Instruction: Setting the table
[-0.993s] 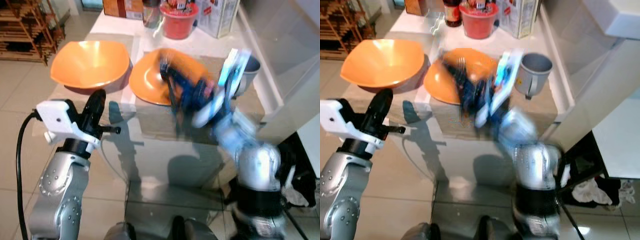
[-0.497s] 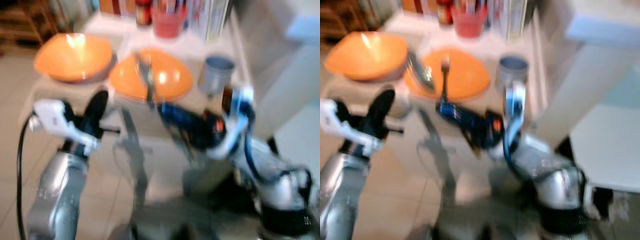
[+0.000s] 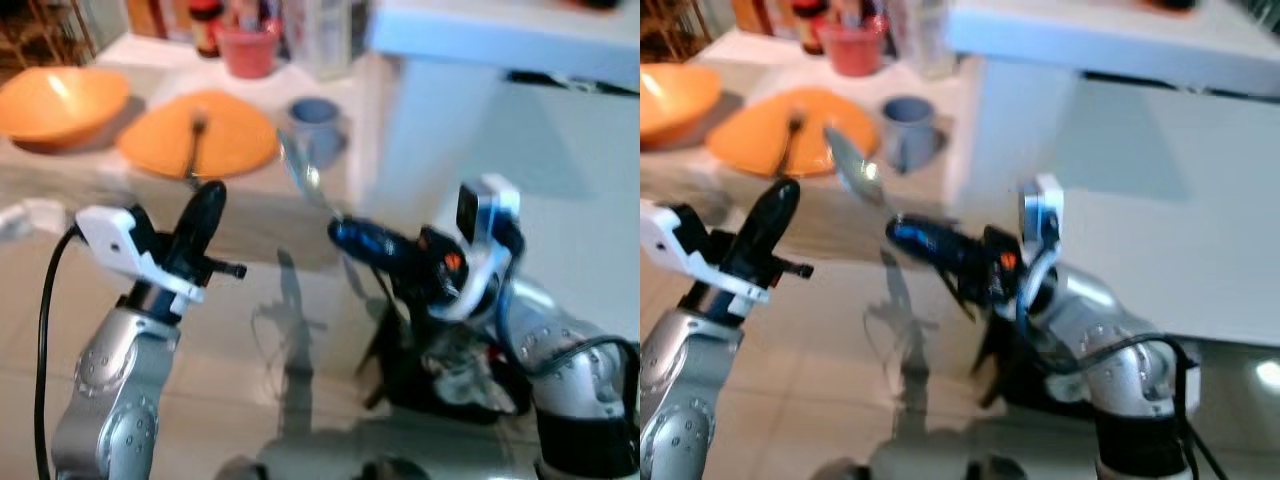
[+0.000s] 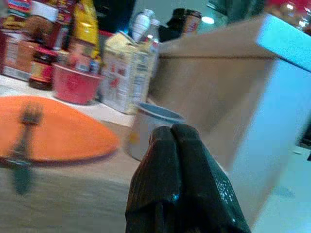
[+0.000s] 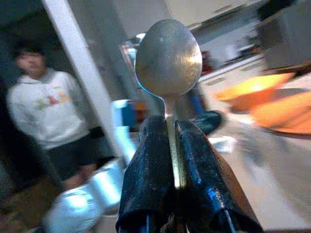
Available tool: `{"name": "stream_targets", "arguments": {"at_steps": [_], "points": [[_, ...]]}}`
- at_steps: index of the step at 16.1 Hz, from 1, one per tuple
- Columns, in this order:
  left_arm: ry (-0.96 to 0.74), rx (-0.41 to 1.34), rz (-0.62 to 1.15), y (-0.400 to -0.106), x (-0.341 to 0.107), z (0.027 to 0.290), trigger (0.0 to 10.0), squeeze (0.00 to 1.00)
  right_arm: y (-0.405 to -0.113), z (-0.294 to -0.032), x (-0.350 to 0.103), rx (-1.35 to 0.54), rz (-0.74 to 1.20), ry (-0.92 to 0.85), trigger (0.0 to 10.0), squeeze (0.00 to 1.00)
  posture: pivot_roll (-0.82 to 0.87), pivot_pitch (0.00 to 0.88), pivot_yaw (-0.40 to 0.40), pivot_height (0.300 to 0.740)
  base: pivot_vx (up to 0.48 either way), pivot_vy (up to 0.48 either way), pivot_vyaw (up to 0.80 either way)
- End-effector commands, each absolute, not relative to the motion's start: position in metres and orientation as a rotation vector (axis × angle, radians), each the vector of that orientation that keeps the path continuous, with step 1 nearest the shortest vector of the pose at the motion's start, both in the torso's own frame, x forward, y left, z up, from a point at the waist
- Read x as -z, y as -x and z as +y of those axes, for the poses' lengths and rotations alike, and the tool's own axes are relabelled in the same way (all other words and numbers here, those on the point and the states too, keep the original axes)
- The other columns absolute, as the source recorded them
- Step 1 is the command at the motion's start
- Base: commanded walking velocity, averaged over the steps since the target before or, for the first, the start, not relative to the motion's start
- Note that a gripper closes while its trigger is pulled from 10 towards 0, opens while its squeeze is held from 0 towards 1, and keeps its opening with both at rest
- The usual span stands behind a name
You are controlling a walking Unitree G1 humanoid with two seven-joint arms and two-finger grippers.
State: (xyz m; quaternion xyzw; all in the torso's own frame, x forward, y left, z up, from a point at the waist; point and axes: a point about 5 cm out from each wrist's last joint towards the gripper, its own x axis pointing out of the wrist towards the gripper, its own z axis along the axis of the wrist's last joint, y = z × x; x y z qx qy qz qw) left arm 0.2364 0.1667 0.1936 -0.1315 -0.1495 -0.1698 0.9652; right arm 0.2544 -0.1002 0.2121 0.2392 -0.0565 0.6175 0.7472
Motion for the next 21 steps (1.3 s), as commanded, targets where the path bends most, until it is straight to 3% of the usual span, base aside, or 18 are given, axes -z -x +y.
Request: {"name": "stream_targets", "arguments": {"at_steps": [1, 10, 17, 21], "points": [[0.262, 0.375, -0.292, -0.237, -0.191, 0.16, 10.0, 0.0, -0.264, -0.109, -0.206, -1.24, -0.116, -0.499, 10.0, 0.0, -0.1, 0.118, 0.003, 0.74, 0.0, -0.469, 0.0], [0.233, 0.412, -0.282, -0.243, -0.186, 0.15, 10.0, 0.0, -0.323, -0.127, -0.193, -0.679, -0.124, -0.345, 10.0, 0.0, -0.11, 0.109, -0.004, 0.74, 0.0, -0.468, 0.0], [0.223, 0.401, -0.257, -0.244, -0.177, 0.143, 10.0, 0.0, -0.326, -0.096, -0.166, -0.532, -0.065, -0.271, 10.0, 0.0, -0.11, 0.117, -0.007, 0.74, 0.0, -0.464, 0.0], [0.207, 0.371, -0.254, -0.246, -0.176, 0.147, 10.0, 0.0, -0.325, -0.091, -0.164, -0.508, -0.072, -0.261, 10.0, 0.0, -0.12, 0.12, -0.003, 0.74, 0.0, -0.46, 0.0]]}}
